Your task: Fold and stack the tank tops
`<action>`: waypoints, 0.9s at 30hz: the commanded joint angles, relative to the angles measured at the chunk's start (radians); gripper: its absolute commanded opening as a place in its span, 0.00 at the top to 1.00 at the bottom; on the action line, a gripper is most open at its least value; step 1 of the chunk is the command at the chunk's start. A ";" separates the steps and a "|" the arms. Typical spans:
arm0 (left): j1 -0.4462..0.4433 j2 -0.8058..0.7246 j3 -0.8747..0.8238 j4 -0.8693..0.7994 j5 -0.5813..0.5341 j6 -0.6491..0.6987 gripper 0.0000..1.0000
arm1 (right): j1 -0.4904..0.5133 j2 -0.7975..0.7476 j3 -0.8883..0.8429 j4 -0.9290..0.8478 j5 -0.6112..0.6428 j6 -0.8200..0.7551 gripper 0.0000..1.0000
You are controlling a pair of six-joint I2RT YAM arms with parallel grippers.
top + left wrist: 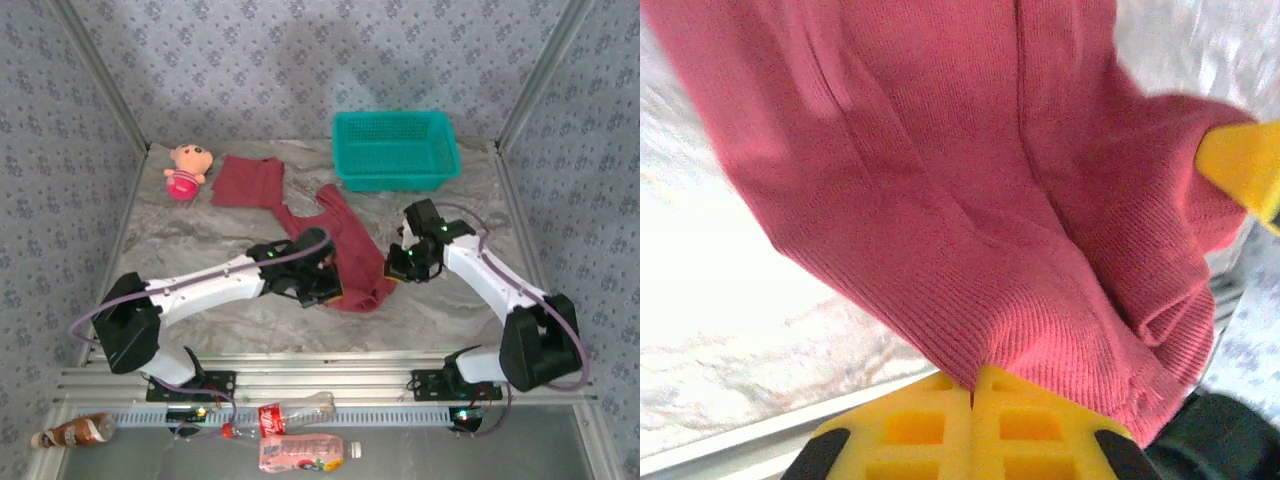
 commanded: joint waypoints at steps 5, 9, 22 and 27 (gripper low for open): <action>0.224 0.027 0.002 -0.059 0.077 0.126 1.00 | -0.023 0.279 0.206 0.196 -0.062 0.056 0.91; 0.323 0.111 0.015 -0.018 0.116 0.183 1.00 | -0.016 0.428 0.346 0.208 -0.049 0.040 0.89; 0.439 0.311 0.121 -0.021 0.099 0.295 0.82 | -0.034 0.634 0.477 0.283 -0.035 0.088 0.74; 0.425 0.263 0.176 -0.133 0.024 0.353 0.62 | -0.046 0.565 0.458 0.272 -0.010 0.056 0.64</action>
